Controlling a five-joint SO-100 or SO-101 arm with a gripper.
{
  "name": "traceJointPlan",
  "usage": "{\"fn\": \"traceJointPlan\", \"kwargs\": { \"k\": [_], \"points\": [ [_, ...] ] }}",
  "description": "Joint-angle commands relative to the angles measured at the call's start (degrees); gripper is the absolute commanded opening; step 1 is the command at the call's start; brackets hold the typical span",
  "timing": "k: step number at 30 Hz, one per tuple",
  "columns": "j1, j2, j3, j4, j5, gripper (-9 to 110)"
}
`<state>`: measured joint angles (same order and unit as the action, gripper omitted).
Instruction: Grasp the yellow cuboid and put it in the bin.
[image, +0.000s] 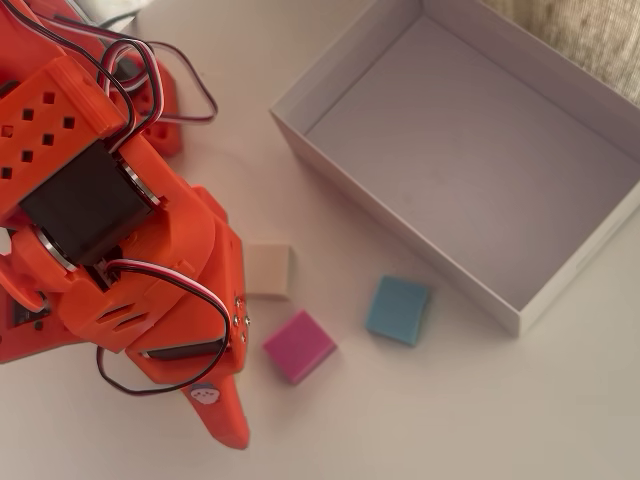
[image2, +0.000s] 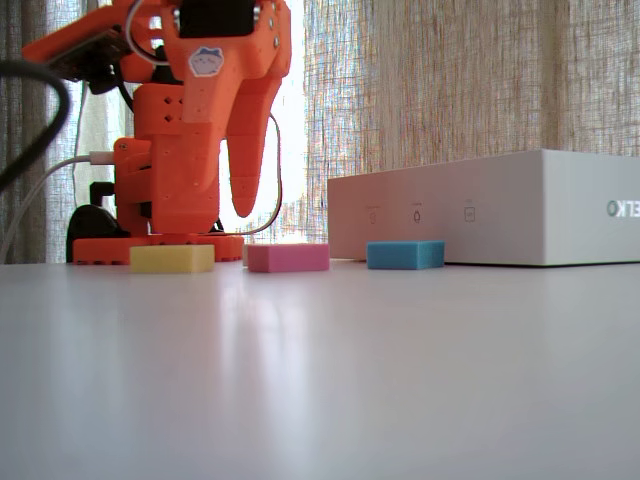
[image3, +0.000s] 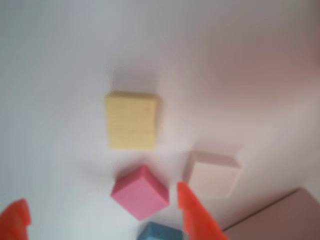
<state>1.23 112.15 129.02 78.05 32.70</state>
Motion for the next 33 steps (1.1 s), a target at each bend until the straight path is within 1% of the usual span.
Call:
{"fn": "traceJointPlan", "kwargs": {
  "k": [1, 8, 16, 28, 33],
  "points": [
    [2.02, -0.62, -0.18, 1.85, -0.26, 39],
    [6.24, -3.34, 0.0, 3.87, -0.79, 38],
    [6.33, -8.88, -0.18, 2.99, -1.67, 38],
    [6.24, -12.48, 0.44, -2.37, -3.25, 38],
    [6.77, -12.92, 0.97, -2.99, -3.87, 30]
  ]
}}
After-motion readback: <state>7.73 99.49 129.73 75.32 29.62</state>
